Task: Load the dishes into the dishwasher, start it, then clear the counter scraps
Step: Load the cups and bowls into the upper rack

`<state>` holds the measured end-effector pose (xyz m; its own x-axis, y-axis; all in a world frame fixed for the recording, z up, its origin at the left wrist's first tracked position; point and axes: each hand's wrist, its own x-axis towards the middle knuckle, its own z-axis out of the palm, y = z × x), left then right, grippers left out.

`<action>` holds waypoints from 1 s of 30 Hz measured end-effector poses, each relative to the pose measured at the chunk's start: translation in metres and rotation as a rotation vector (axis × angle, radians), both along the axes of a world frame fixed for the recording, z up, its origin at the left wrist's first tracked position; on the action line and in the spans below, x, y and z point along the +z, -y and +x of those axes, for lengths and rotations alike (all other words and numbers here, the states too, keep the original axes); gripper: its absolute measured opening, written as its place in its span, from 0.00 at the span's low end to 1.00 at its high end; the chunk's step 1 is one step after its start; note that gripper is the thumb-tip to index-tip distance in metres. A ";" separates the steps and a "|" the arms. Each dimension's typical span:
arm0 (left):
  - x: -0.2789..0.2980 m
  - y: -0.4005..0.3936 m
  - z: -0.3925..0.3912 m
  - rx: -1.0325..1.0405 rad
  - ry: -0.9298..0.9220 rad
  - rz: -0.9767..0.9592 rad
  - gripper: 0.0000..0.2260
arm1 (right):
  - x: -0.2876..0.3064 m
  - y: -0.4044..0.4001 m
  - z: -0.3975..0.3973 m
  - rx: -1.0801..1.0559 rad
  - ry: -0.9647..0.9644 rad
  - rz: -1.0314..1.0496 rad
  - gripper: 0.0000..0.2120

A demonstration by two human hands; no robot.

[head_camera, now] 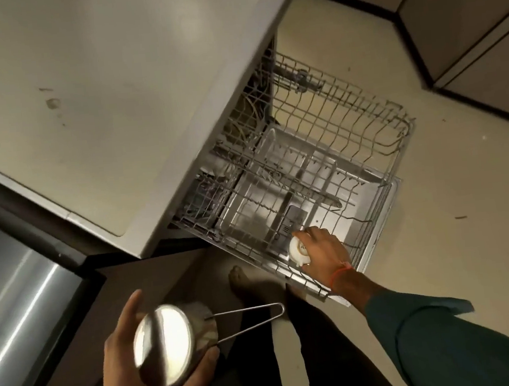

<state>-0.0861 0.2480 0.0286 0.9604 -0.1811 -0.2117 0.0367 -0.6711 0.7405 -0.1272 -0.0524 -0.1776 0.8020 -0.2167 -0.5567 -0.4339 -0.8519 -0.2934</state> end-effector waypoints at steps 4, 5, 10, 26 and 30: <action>-0.004 0.004 0.016 -0.095 -0.011 -0.005 0.49 | -0.018 -0.003 0.000 0.025 0.036 -0.087 0.38; -0.005 0.003 0.020 -0.112 -0.015 -0.006 0.49 | -0.022 -0.004 0.000 0.032 0.034 -0.099 0.39; -0.010 -0.002 0.033 -0.166 -0.042 -0.014 0.49 | -0.037 -0.012 -0.005 0.057 0.013 -0.160 0.41; -0.010 0.005 0.043 -0.377 -0.064 0.025 0.50 | -0.026 -0.012 -0.008 -0.114 -0.053 -0.117 0.45; -0.009 0.020 0.047 -0.396 -0.116 0.014 0.49 | 0.005 -0.004 -0.006 -0.391 0.018 0.087 0.37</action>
<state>-0.0396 0.2281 0.0199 0.7866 -0.5285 -0.3193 -0.1442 -0.6601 0.7372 -0.1331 -0.0481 -0.1726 0.6784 -0.4601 -0.5728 -0.7144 -0.5953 -0.3678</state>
